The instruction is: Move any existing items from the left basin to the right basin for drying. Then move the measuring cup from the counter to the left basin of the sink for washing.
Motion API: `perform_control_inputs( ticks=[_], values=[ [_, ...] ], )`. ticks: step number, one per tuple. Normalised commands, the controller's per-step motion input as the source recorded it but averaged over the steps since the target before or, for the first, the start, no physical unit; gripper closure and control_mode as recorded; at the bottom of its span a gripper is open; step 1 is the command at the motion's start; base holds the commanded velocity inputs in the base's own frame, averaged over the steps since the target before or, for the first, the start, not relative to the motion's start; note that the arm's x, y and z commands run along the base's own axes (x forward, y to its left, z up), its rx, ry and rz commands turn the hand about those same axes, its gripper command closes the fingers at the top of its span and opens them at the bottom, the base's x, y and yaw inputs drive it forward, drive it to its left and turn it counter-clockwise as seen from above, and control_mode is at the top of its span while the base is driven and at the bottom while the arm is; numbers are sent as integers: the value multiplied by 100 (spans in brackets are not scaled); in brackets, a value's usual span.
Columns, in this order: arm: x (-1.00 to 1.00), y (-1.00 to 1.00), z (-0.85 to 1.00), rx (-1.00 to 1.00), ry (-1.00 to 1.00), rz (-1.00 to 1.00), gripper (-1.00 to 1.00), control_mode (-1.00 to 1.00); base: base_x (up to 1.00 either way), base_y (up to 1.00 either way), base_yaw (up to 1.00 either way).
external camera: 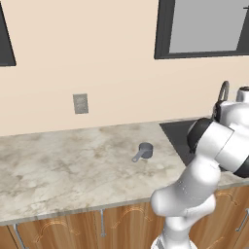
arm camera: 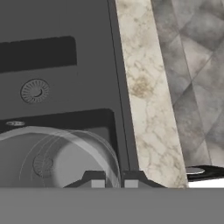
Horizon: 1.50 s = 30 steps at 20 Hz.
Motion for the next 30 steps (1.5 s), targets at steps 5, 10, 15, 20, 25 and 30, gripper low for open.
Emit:
perform_control_inputs(
  ticks=[5, 10, 15, 20, 25, 30],
  values=[
    [0, -42, -1, 8, 2, 0, 100, -100, 0, 0, 0],
    [2, -33, -12, 12, -1, 1, 100, -100, 0, 0, 0],
    [8, -37, -19, 4, 0, 2, 100, -100, 0, 0, 0],
    [11, -27, -31, 0, -7, 5, 100, -100, 0, 0, 0],
    [21, -32, -18, 0, -9, 5, 100, -100, 0, 0, 0],
    [20, -25, -22, 0, -1, 0, 100, -100, 0, 0, 0]
  ],
)
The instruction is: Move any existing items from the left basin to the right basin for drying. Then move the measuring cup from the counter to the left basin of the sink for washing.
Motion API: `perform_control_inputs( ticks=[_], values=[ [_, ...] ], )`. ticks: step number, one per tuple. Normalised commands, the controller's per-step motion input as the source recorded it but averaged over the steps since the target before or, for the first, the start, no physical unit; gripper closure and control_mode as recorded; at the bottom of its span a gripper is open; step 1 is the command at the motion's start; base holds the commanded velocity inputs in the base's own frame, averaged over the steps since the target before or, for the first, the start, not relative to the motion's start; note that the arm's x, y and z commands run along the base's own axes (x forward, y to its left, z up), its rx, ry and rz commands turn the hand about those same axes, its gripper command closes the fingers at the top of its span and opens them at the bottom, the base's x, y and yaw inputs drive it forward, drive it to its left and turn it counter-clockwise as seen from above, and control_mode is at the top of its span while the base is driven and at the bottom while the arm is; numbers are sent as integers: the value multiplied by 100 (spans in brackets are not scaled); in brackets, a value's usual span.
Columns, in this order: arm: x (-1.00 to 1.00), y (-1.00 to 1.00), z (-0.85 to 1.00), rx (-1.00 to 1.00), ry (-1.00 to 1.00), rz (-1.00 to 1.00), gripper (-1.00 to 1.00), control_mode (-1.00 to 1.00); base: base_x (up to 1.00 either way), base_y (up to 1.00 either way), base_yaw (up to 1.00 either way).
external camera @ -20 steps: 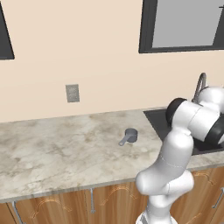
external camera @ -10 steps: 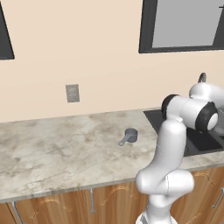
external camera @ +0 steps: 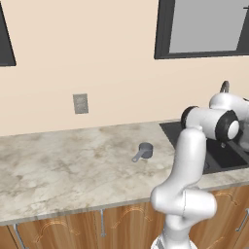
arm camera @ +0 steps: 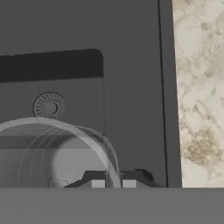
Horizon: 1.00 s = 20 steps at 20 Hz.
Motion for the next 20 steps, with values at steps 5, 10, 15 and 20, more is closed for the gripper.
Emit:
perform_control_inputs(
  ticks=[5, 10, 15, 20],
  values=[
    [32, -6, -30, 0, 0, 0, 100, -100, 0, 0, 0],
    [21, -17, -25, 0, 0, 0, 100, -100, 0, 0, 0],
    [13, -28, -17, 0, 0, 0, 100, -100, 0, 0, 0],
    [25, -22, -21, 0, 0, 0, 100, -100, 0, 0, 0]
  ],
)
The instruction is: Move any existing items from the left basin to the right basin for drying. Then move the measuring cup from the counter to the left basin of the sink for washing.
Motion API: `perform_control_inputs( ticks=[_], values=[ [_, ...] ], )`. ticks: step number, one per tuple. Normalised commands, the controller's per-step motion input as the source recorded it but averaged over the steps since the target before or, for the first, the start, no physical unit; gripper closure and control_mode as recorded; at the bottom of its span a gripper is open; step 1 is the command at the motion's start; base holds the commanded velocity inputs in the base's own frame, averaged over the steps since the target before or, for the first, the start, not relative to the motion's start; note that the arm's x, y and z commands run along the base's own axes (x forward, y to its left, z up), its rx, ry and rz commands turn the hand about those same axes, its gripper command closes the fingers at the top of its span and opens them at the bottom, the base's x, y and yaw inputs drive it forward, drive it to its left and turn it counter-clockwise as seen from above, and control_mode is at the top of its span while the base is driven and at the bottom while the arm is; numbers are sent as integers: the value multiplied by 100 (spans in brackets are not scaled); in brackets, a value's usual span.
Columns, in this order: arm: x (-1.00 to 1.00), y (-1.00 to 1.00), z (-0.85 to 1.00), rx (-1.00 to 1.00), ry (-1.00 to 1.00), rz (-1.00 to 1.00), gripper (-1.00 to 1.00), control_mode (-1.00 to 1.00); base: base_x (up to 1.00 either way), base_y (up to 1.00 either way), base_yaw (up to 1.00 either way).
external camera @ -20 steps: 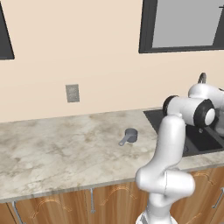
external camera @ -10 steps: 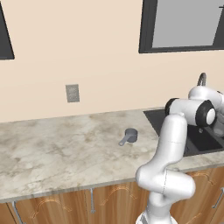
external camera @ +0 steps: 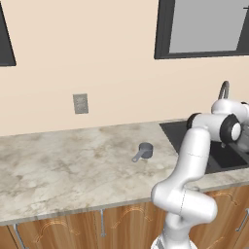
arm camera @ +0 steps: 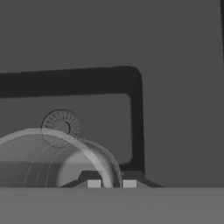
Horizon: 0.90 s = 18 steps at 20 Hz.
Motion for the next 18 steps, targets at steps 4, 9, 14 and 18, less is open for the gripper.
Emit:
perform_control_inputs(
  ticks=[4, 9, 14, 18],
  values=[
    [11, -29, -4, 0, 0, 0, 100, -100, 0, 0, 0],
    [11, -20, -24, 0, 0, 0, 100, -100, 0, 0, 0],
    [21, -5, -43, 0, 3, 0, 100, -100, 0, 0, 0],
    [26, 0, -26, 0, 3, 0, 100, -100, 0, 0, 0]
  ],
)
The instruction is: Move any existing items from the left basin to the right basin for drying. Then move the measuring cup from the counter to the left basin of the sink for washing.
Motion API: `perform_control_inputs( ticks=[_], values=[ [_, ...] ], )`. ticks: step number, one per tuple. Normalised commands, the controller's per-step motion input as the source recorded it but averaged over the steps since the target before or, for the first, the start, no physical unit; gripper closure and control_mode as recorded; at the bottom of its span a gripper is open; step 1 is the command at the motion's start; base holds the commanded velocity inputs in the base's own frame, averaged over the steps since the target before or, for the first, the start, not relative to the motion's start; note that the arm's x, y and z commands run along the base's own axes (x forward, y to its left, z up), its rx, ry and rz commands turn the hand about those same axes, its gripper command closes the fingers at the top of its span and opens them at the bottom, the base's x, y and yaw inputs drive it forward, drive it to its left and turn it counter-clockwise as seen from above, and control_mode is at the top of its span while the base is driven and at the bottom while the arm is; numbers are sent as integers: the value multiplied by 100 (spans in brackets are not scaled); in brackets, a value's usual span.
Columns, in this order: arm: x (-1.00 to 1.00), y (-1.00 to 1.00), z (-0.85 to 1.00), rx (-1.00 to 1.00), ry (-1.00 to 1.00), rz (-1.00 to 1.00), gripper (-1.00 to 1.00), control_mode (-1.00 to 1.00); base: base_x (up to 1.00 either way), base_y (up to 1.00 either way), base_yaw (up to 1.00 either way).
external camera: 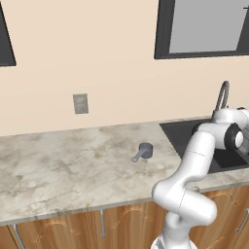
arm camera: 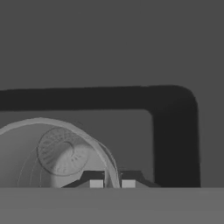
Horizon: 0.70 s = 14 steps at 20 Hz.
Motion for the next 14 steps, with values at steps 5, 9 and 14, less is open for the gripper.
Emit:
perform_control_inputs(
  ticks=[5, 9, 14],
  values=[
    [18, 0, -23, 0, 1, 0, 100, -100, 0, 0, 0],
    [16, 0, -17, 0, 0, 0, 100, -100, 0, 0, 0],
    [12, 0, -20, 0, 6, 0, 100, -100, 0, 0, 0]
  ],
)
